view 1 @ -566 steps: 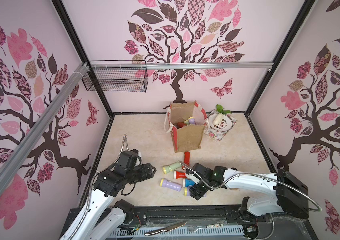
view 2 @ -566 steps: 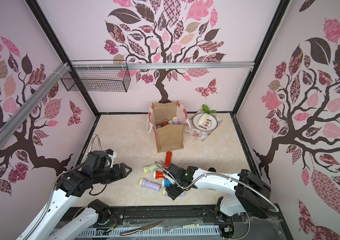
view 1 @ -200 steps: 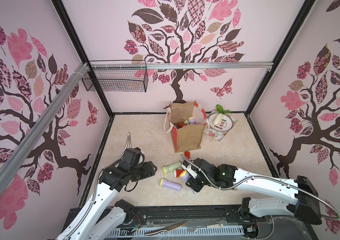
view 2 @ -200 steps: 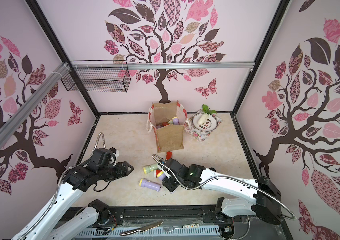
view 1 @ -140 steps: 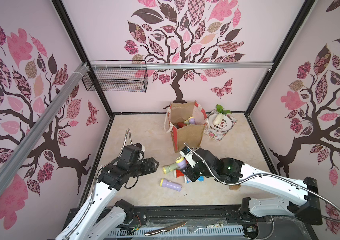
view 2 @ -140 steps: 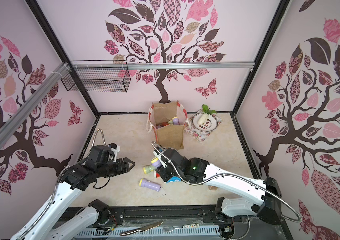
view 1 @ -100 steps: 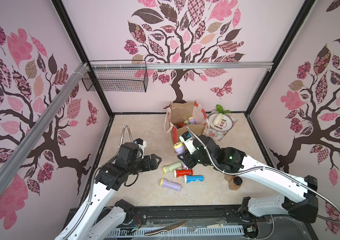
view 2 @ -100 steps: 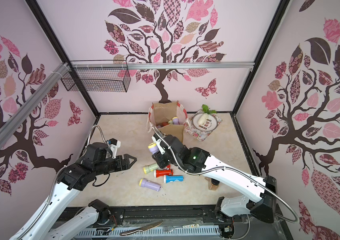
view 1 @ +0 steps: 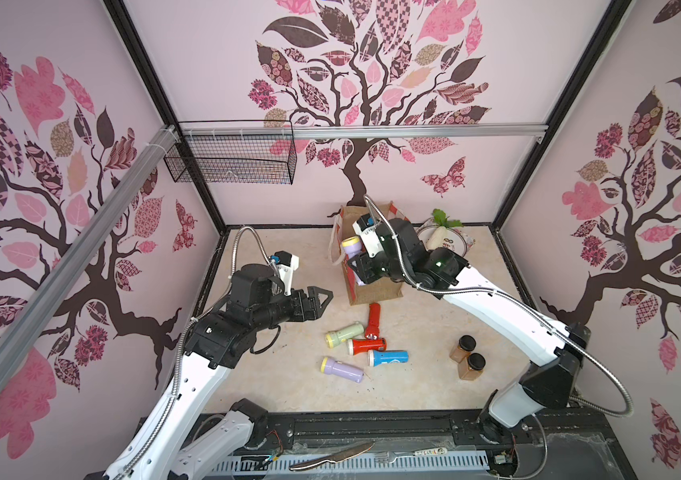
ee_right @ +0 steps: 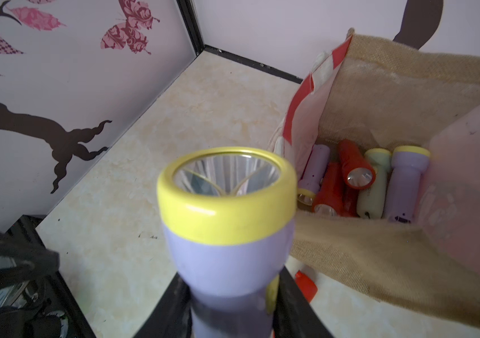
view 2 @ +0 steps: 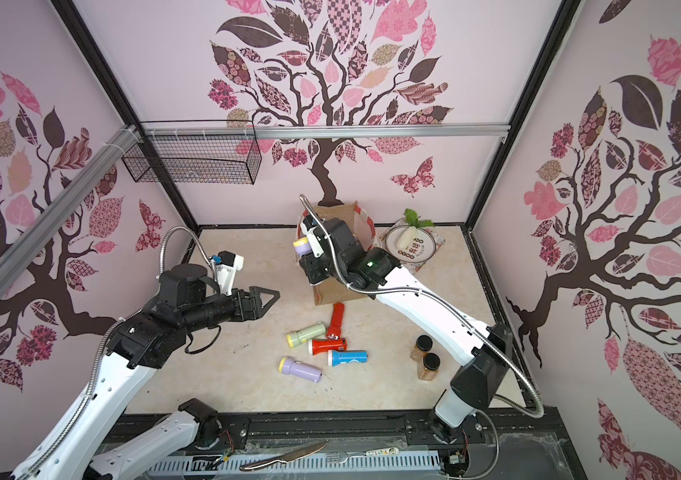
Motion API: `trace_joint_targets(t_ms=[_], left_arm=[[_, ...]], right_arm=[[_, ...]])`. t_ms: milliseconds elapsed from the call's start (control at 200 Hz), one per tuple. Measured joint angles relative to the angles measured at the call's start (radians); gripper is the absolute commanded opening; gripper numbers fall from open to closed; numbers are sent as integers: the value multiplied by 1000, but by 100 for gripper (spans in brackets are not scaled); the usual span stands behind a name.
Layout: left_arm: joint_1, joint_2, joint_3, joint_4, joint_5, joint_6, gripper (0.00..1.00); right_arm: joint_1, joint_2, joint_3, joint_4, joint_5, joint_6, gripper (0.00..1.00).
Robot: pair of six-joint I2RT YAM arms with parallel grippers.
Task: Put the flashlights into the tote bags
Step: Place the flashlight in the canvas bag.
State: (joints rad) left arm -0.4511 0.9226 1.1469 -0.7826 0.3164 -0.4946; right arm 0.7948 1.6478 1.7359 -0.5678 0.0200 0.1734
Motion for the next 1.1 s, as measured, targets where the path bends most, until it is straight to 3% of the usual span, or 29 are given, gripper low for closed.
trace_joint_targets(t_ms=[285,590,1100], left_arm=[[0,80,70,-11,-1,8,87],[0,77,80,-45,-37,10,88],[0,67,80,-73,-76,14,88]], right_arm=[[-85,238,302,4,-61,-58,0],[-177,555,764,-110,-76,-71,0],[-254,687,750,-148,-45,-61,0]])
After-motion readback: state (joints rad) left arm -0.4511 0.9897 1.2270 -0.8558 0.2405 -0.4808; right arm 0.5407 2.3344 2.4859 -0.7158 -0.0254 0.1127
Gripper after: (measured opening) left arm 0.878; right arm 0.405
